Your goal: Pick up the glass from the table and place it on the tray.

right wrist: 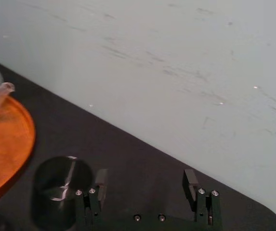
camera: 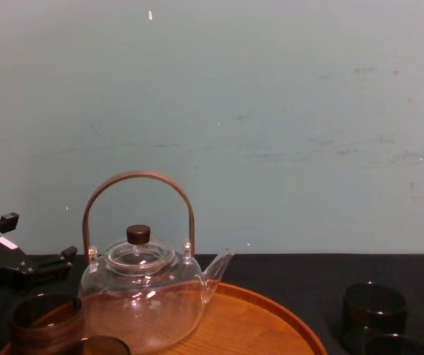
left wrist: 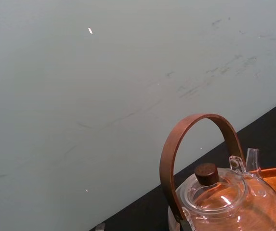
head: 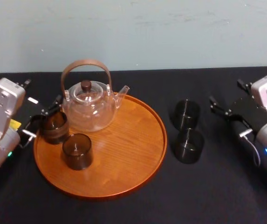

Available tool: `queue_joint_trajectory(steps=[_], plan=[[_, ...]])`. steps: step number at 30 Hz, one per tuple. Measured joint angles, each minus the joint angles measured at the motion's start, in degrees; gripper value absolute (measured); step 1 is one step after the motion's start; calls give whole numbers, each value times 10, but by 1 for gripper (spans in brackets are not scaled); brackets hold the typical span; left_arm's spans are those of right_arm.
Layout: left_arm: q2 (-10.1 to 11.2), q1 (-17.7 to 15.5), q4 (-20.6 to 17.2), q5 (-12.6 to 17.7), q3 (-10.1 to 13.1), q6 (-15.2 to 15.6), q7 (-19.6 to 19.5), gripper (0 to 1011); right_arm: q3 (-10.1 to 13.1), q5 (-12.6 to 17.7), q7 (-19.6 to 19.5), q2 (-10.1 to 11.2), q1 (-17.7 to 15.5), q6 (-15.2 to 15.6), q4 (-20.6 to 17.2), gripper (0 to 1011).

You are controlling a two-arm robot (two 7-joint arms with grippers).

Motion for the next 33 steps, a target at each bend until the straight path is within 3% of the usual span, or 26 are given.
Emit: queue_joint_trajectory(steps=[13,20,25,33], plan=[[0,0,0,0,0,0,0,1001,44,26,45,64,-106,-12,-118,1003],[0,0,0,0,0,0,0,1001,63,46,66,87,-162,-23,-165,1002],[0,0,0,0,0,0,0,1002,69,56,86,95,-192,-28,-188,1002],[0,0,0,0,0,0,0,1001,69,63,115,95,-207,-25,-200,1002]])
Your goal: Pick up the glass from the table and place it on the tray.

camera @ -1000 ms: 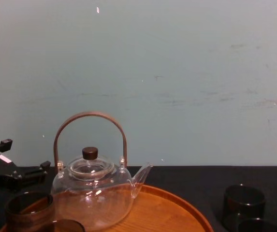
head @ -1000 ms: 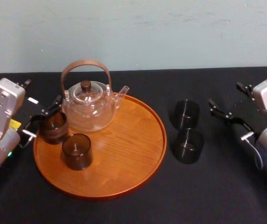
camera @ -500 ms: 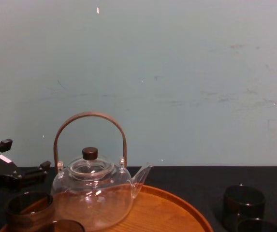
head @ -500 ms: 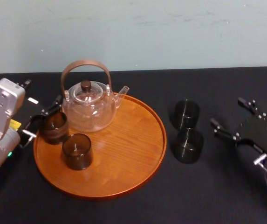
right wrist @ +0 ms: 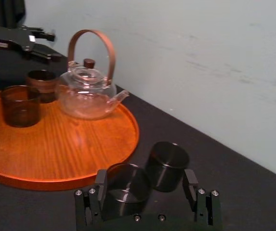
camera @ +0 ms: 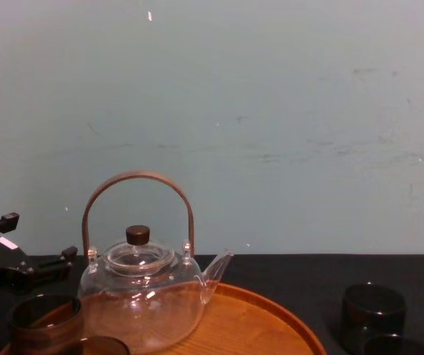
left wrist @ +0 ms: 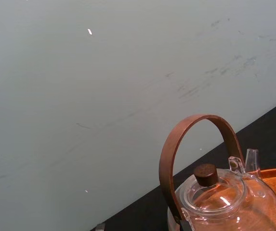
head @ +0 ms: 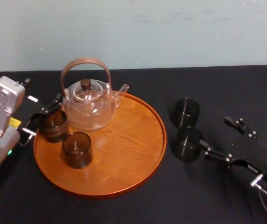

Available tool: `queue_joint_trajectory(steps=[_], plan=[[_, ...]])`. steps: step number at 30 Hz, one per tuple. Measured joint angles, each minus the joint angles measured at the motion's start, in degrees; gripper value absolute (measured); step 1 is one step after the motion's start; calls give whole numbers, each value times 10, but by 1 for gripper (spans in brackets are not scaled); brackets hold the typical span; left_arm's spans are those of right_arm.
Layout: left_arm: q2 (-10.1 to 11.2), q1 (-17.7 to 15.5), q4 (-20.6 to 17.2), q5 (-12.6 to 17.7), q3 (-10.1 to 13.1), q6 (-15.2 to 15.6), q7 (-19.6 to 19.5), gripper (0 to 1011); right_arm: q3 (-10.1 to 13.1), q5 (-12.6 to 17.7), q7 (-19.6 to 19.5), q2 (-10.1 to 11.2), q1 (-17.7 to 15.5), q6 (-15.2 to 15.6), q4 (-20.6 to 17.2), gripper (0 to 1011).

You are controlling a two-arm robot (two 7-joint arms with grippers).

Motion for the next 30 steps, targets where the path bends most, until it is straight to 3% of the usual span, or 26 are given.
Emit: queue_joint_trajectory(steps=[15,30], plan=[[0,0,0,0,0,0,0,1001,-4,8,42,-23,7,34,15,1002],[0,0,0,0,0,0,0,1001,5,-1,61,-44,10,48,37,1003]])
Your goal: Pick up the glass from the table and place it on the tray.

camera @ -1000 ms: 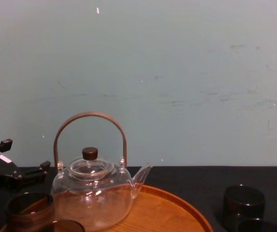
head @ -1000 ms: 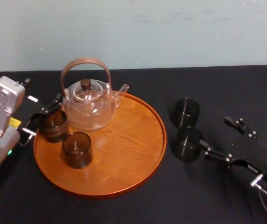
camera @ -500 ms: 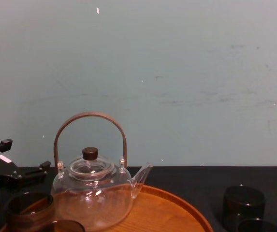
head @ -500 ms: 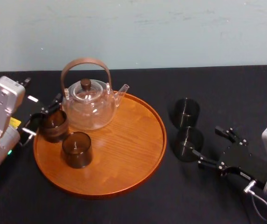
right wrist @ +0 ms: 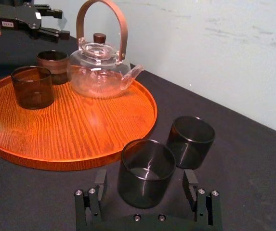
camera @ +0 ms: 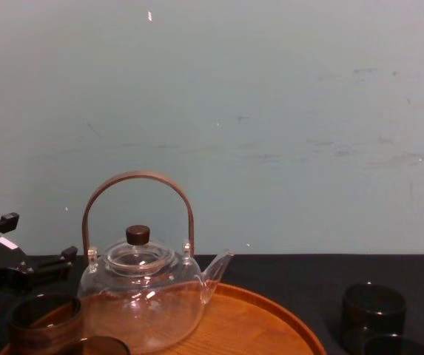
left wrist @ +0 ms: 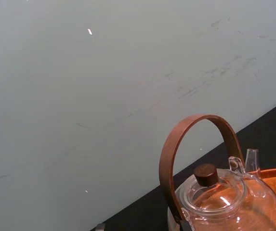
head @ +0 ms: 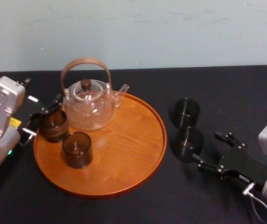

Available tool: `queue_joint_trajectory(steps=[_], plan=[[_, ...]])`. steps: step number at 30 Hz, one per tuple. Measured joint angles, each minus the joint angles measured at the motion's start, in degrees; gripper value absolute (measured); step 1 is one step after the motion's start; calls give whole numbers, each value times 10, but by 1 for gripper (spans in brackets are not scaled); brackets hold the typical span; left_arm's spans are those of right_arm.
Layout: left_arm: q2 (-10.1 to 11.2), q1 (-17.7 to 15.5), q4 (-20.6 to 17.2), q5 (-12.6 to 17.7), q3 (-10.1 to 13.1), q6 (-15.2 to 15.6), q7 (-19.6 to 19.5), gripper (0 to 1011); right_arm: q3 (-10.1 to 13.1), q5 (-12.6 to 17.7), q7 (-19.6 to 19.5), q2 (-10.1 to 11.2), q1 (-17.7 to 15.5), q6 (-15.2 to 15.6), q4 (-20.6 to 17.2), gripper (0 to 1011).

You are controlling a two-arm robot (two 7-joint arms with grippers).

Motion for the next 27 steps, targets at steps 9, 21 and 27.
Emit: queue_joint_trajectory(steps=[9,21,27], plan=[[0,0,0,0,0,0,0,1001,-1,-14,10,-19,11,11,21,1002],[0,0,0,0,0,0,0,1001,-4,-31,23,-47,38,26,50,1002],[0,0,0,0,0,0,0,1001,-5,-36,35,-65,56,30,69,1002]])
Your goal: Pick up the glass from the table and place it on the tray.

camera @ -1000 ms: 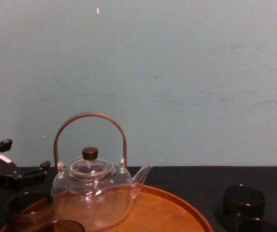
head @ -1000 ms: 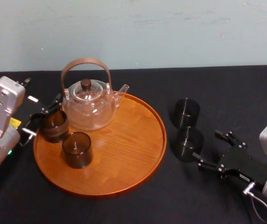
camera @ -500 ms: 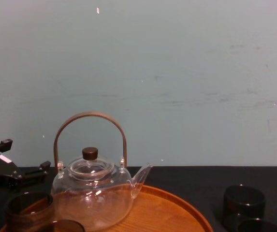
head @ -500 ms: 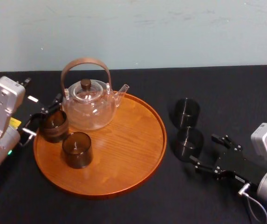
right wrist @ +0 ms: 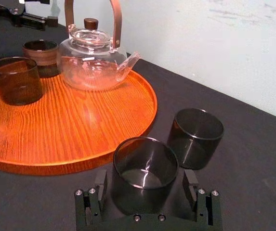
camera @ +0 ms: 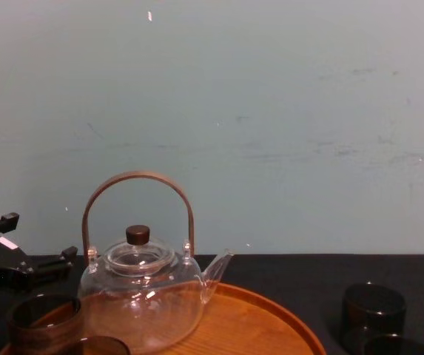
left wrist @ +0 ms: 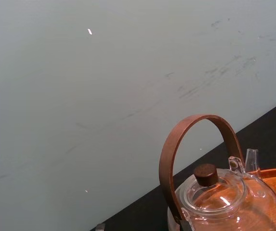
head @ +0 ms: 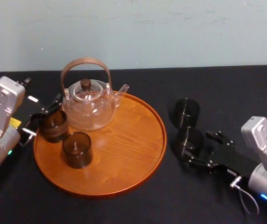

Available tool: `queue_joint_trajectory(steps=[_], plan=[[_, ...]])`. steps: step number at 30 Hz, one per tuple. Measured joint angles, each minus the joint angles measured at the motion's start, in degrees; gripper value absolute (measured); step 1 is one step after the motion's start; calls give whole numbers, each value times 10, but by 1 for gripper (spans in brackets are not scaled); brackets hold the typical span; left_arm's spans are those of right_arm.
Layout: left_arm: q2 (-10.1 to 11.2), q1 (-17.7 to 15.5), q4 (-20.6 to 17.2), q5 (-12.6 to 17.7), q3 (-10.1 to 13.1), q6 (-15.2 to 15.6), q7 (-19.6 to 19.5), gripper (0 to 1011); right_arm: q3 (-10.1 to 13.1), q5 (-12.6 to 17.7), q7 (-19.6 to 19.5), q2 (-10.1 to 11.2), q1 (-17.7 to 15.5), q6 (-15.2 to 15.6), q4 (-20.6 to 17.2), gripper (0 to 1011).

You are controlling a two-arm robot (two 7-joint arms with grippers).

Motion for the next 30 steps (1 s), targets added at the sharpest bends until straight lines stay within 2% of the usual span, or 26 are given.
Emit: queue_joint_trajectory(steps=[18,30], plan=[[0,0,0,0,0,0,0,1001,-11,-20,34,-48,52,12,61,1002],[0,0,0,0,0,0,0,1001,-12,-21,36,-50,54,15,64,1002]])
